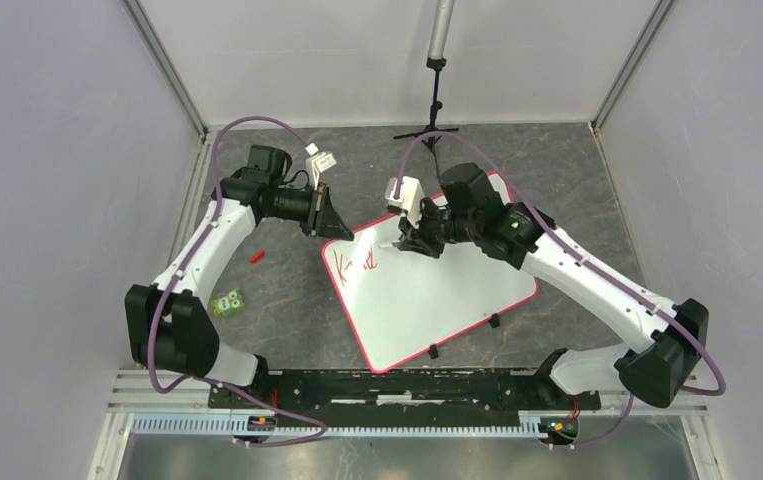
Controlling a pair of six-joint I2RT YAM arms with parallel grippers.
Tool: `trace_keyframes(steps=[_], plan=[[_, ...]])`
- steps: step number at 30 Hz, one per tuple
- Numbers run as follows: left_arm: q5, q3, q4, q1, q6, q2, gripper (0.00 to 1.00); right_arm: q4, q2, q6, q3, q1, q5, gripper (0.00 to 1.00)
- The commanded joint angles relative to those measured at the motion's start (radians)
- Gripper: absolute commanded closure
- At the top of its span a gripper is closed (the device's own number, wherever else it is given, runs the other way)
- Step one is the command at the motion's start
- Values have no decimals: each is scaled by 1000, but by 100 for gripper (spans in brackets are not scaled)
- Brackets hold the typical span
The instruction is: Write a sentence on the whiteboard
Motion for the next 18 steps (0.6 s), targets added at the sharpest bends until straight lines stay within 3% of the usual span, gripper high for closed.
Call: trace_keyframes(steps=[1, 18], plan=[[-20, 57, -88, -4, 93, 14, 98, -13, -33, -18, 47, -5, -8, 100], [-85, 122, -159, -32, 193, 65, 98, 7, -71, -11, -46, -5, -139, 100]])
